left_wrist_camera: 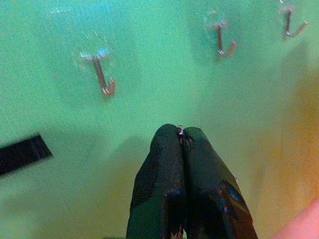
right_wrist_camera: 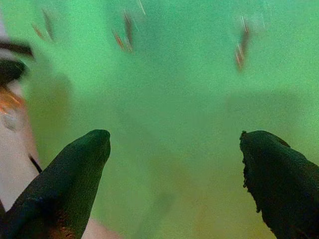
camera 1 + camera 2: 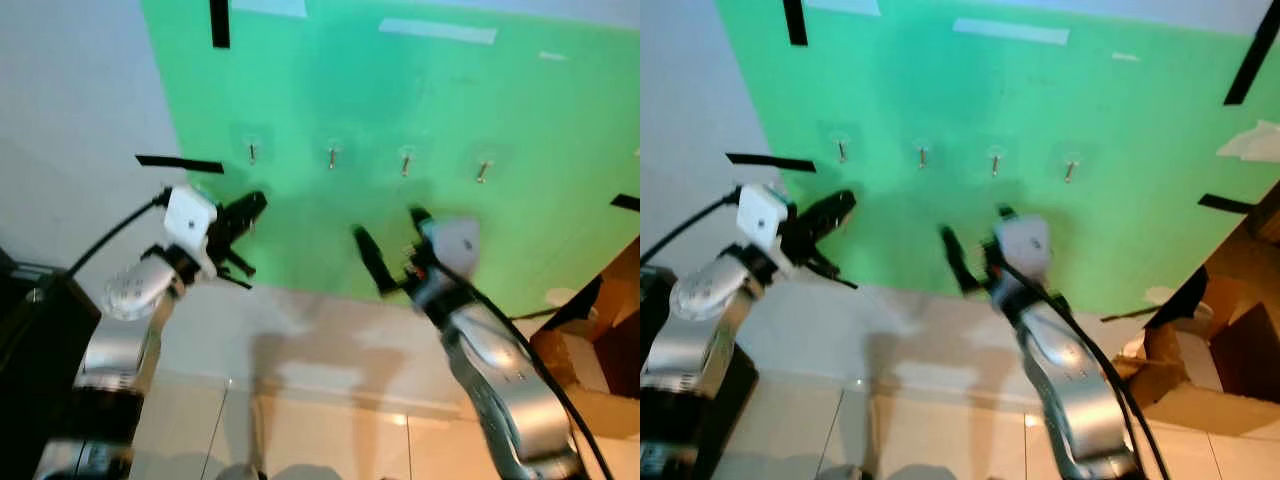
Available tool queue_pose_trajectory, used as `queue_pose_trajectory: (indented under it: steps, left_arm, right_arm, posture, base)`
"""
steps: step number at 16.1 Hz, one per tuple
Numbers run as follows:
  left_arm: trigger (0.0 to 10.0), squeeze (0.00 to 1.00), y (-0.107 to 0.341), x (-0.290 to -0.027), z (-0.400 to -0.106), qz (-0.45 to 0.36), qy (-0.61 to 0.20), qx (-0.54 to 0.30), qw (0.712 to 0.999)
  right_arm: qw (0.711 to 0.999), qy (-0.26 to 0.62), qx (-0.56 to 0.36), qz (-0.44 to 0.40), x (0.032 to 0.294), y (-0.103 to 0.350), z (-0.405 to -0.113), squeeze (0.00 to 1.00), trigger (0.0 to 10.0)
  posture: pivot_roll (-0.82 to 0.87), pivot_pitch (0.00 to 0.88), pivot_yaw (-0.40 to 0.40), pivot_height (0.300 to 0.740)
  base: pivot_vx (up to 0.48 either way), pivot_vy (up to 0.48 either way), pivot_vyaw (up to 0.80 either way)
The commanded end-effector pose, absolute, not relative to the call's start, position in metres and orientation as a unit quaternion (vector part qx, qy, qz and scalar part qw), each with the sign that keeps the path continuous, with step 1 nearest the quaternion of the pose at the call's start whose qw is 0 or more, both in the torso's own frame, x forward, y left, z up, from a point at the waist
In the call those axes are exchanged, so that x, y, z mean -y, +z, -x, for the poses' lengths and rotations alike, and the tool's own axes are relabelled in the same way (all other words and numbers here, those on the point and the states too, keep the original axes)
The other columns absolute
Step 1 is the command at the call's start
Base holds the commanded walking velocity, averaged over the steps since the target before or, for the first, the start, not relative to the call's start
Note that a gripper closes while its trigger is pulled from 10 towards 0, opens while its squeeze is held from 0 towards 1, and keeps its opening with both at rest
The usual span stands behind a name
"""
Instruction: Hang keys on a hook
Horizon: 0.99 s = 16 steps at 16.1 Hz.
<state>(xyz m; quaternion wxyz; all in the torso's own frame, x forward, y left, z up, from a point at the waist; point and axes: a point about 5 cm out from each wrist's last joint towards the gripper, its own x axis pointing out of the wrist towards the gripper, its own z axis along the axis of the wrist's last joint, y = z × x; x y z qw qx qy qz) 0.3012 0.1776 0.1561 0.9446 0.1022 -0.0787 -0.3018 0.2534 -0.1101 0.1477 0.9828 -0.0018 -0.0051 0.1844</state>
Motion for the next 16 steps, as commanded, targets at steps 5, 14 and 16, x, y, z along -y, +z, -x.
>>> queue_pose_trajectory:
  steps: [5, 14, 16]
  left_arm:
    - [10.0, 0.00, 0.173, -0.181, -0.288, -0.091, -0.262, 0.077, 0.958]
    - [10.0, 0.00, 0.180, -0.174, -0.282, -0.105, -0.267, 0.062, 0.956]
    - [10.0, 0.00, 0.181, -0.170, -0.286, -0.098, -0.279, 0.071, 0.953]
  right_arm:
    - [0.985, 0.165, -0.024, -0.030, 0.115, 0.131, -0.243, 0.00, 10.0]
    - [0.991, 0.122, -0.033, -0.051, 0.126, 0.115, -0.239, 0.00, 10.0]
    - [0.993, 0.109, -0.025, -0.039, 0.130, 0.115, -0.238, 0.00, 10.0]
  posture:
    - [0.01, 0.000, -0.018, 0.740]
    - [0.01, 0.000, 0.050, 0.740]
    - [-0.03, 0.000, 0.070, 0.740]
  base:
    - [0.000, 0.377, -0.64]
    - [0.000, 0.012, -0.27]
    - [0.000, 0.000, 0.00]
